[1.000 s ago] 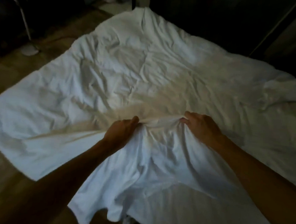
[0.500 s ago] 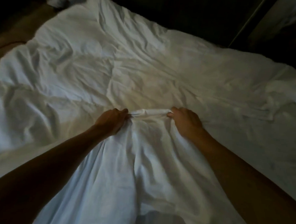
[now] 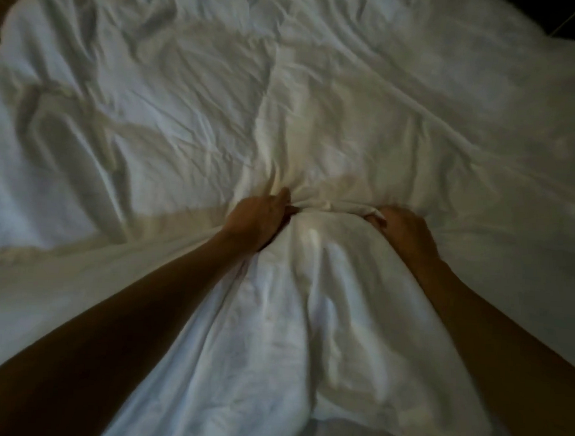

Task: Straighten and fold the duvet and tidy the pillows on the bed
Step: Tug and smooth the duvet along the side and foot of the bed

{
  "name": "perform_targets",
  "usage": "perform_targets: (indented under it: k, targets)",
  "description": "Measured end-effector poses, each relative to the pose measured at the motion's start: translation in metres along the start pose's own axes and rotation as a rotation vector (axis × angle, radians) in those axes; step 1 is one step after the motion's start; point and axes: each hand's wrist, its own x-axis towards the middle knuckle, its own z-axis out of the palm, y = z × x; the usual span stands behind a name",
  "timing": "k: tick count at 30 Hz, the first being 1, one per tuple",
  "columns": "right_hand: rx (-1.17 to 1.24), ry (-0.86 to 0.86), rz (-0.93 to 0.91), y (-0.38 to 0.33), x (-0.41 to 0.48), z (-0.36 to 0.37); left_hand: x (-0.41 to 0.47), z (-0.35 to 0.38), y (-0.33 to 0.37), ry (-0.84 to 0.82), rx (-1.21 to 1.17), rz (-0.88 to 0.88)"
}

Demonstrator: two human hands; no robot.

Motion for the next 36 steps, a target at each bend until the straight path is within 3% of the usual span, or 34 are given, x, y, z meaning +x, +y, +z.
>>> perform_targets:
  k: [3,7,11,14,18,23,26,30,32,36]
  targets:
    - [0.094,0.110,0.006,-0.037,-0.020,-0.012,-0.036,-0.026,-0.001,0.094,-0.063,-0.013]
    - [0.113,0.106,-0.259,-0.120,-0.059,-0.008,-0.121,-0.056,-0.014,0.129,0.068,-0.027]
    - [-0.170,0.048,-0.641,-0.209,-0.110,0.020,-0.233,-0.070,-0.026,0.219,0.096,-0.071]
    - [-0.382,-0.031,-0.800,-0.255,-0.158,0.047,-0.315,-0.057,-0.034,0.164,0.190,-0.116]
    - [-0.506,0.018,-0.807,-0.282,-0.199,0.082,-0.389,-0.041,-0.073,0.149,0.323,-0.293]
    - [-0.433,0.204,-0.857,-0.327,-0.225,0.103,-0.452,-0.049,-0.140,0.093,0.323,-0.513]
    - [-0.368,0.210,-0.858,-0.366,-0.245,0.117,-0.470,-0.059,-0.155,0.111,0.256,-0.488]
    - [-0.194,0.255,-0.853,-0.402,-0.258,0.116,-0.477,-0.087,-0.169,0.325,0.004,-0.524]
    - [-0.113,0.256,-0.848,-0.419,-0.265,0.104,-0.483,-0.109,-0.180,0.350,-0.073,-0.531]
    - [-0.083,0.248,-0.806,-0.460,-0.253,0.064,-0.478,-0.173,-0.211,0.343,-0.117,-0.387]
